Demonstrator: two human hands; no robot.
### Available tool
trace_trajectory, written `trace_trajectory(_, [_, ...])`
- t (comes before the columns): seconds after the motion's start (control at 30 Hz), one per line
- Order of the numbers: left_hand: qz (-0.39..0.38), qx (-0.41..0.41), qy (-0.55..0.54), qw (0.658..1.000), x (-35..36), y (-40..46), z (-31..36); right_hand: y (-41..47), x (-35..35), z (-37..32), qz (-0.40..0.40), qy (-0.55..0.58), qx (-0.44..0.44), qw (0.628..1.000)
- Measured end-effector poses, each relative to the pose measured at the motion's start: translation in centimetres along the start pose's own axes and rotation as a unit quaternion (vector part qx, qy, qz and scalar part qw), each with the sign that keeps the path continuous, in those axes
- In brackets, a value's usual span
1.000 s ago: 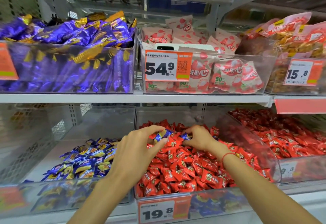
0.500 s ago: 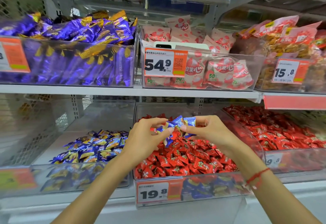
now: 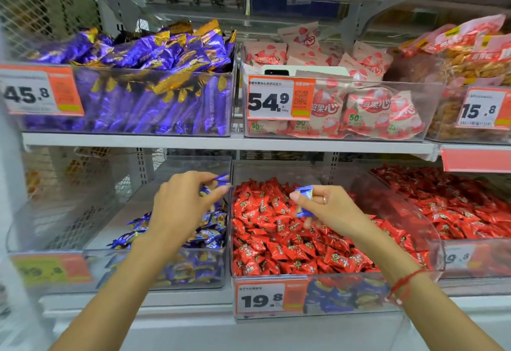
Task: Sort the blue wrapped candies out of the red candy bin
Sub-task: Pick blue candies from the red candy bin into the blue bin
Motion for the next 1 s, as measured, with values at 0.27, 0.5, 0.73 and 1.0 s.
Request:
trace_trajectory(0.27, [-0.125, -0.085, 0.064, 0.986, 3.2, -1.6, -4.5, 0.3, 2.3, 1.5, -0.029, 0.178, 0.126, 0.975])
trace_trajectory(0.5, [-0.181, 0.010, -0.226, 0.957, 3.8, -1.4, 4.5, -1.4, 3.3, -3.5, -0.076, 0.176, -0.041, 0.981])
trace_trajectory(0.73, [-0.188, -0.039, -0.419, 0.888, 3.8, -1.4, 5.1, -2.0, 2.8, -3.9, 0.002, 0.228, -0.047, 0.973])
trace_trajectory(1.0, [-0.100, -0.078, -0.106, 0.986, 1.6, -1.3, -4.6, -1.0, 4.6, -2.2, -0.038, -0.024, -0.078, 0.996])
Point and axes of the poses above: each hand's wrist, its own y-axis towards the middle knuckle, its own x-axis out of the palm, z = x × y, the point moved 10 cm from there along y, towards the middle knuckle, and after that the axes turned 4 degrees about -y, right-handed, at the moved point
